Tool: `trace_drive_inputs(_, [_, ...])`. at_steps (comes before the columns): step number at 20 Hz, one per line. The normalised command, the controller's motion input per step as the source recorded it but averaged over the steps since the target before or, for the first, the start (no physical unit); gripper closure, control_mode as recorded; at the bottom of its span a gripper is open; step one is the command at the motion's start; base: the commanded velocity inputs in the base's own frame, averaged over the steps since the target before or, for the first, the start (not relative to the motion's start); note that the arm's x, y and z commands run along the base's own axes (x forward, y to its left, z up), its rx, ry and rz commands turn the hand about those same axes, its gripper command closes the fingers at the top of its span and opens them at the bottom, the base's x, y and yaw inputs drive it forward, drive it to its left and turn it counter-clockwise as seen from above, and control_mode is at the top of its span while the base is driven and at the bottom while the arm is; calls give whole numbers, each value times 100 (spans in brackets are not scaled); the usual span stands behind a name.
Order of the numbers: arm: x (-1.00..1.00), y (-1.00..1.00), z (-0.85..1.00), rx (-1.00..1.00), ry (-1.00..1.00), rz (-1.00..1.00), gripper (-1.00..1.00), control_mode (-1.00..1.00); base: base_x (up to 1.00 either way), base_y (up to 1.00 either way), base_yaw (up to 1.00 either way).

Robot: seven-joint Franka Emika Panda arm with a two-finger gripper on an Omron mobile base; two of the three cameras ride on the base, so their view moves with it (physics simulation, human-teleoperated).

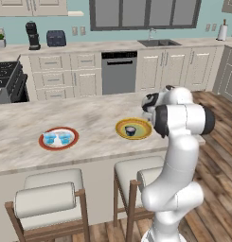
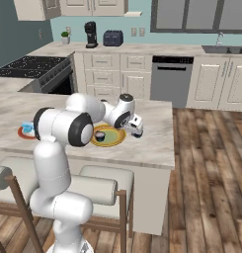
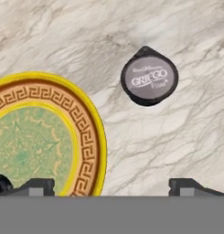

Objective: Place two yogurt containers on each plate.

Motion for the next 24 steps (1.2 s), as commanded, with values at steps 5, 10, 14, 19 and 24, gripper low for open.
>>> trace_drive_inputs(5, [1, -37, -1, -5, 0, 0, -100, -100, 0, 0, 0])
trace_drive_inputs(10, [0, -15, -3, -11, 0, 0, -100, -100, 0, 0, 0])
trace_drive_inputs(14, [18, -1, -1, -4, 4, 0, -100, -100, 0, 0, 0])
trace_drive_inputs(19, [37, 0, -13, 0, 2, 0, -100, -100, 0, 0, 0])
trace_drive_inputs(24, [34, 0, -19, 0, 0, 0, -100, -100, 0, 0, 0])
